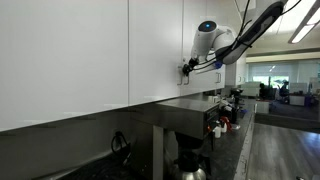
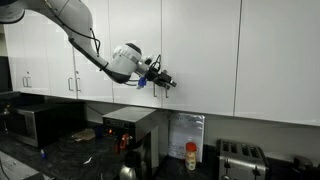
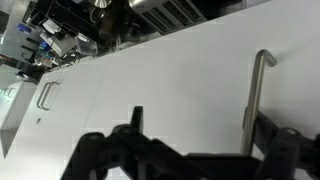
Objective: Open the cupboard
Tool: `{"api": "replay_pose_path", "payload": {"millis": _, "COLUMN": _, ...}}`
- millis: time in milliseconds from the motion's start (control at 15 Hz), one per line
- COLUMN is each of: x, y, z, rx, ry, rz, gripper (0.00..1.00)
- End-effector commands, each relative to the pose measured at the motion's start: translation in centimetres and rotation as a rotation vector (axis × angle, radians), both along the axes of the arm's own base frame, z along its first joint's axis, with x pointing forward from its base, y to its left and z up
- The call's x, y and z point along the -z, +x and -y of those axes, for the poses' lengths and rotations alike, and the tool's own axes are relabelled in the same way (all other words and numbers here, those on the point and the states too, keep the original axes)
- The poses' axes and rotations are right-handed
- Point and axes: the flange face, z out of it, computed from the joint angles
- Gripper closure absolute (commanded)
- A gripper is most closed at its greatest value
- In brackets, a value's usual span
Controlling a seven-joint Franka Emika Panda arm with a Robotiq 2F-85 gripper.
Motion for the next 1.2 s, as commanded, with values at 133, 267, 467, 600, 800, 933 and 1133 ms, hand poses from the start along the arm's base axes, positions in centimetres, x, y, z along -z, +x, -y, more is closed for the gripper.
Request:
{"api": "replay_pose_path", "payload": {"millis": 133, "x": -0.9, "y": -1.7, "z": 3.0, "rx": 0.055, "ry": -0.023, "rz": 0.025, "gripper": 0.0}}
{"api": "replay_pose_path", "payload": {"millis": 267, "x": -1.0, "y": -2.0, "z": 3.2, "rx": 0.064, "ry": -0.021, "rz": 0.031, "gripper": 0.0}}
{"api": "replay_pose_path", "payload": {"millis": 467, "x": -1.2, "y": -2.8, "z": 3.9, "rx": 0.081, "ry": -0.017, "rz": 0.035, "gripper": 0.0}}
{"api": "replay_pose_path", "payload": {"millis": 600, "x": -1.3, "y": -3.4, "z": 4.2, "rx": 0.089, "ry": -0.016, "rz": 0.034, "gripper": 0.0}}
{"api": "replay_pose_path", "payload": {"millis": 800, "x": -1.4, "y": -4.2, "z": 4.4, "rx": 0.09, "ry": -0.014, "rz": 0.033, "gripper": 0.0}}
{"api": "replay_pose_path", "payload": {"millis": 933, "x": -1.4, "y": -4.7, "z": 4.6, "rx": 0.09, "ry": -0.016, "rz": 0.034, "gripper": 0.0}}
{"api": "replay_pose_path", "payload": {"millis": 1133, "x": -1.4, "y": -5.3, "z": 4.9, "rx": 0.094, "ry": -0.014, "rz": 0.04, "gripper": 0.0}}
